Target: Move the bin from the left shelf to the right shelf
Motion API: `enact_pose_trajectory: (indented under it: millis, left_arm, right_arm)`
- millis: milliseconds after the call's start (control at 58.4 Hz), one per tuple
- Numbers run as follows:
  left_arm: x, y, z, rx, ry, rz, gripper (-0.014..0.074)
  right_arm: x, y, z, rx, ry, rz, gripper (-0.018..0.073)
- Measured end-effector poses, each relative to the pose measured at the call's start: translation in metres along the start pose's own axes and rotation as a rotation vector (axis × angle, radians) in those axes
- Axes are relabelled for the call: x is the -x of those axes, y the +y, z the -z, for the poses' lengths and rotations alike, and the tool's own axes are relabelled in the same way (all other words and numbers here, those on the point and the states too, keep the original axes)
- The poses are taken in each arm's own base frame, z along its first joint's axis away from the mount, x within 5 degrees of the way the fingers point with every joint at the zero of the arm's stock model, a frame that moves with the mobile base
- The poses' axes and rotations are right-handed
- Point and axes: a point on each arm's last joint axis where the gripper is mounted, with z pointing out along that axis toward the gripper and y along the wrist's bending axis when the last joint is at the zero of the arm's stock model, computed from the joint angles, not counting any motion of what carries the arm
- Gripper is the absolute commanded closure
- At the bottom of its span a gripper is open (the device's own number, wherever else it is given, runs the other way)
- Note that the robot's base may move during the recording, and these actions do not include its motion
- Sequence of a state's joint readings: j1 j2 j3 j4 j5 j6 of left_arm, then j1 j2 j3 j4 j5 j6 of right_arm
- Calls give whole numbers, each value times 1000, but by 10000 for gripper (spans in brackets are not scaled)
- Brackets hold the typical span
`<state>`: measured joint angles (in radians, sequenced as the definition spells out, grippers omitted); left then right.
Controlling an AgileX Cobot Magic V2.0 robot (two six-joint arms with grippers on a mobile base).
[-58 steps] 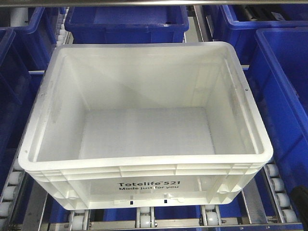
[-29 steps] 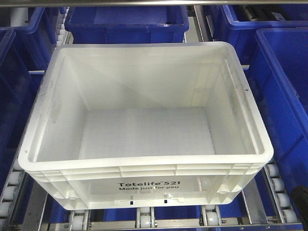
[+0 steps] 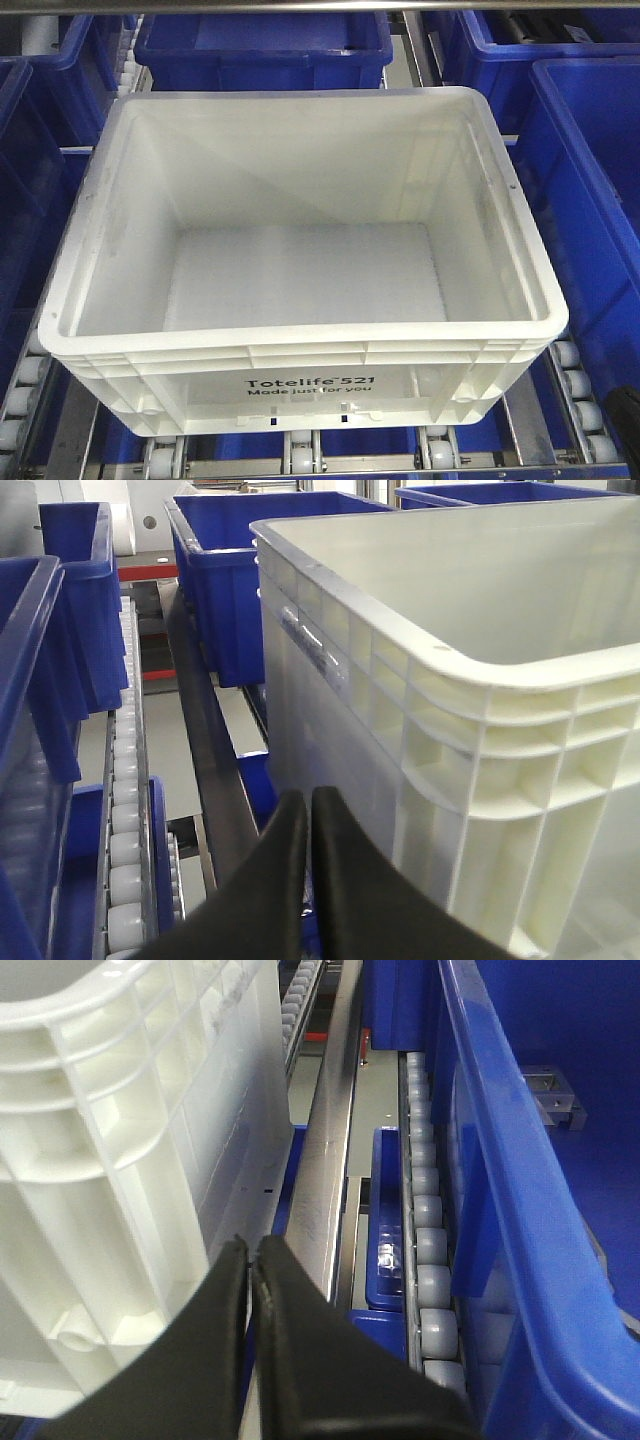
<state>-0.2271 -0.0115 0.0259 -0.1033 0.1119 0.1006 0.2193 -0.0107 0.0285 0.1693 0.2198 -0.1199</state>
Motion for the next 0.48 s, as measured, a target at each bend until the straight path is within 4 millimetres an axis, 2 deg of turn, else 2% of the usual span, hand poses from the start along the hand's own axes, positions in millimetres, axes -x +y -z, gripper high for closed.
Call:
enact_pose_trajectory:
  millis: [480]
  left_arm:
    - [0,0,0,0,0,0,603]
  right_arm:
    - [0,0,0,0,0,-1,567]
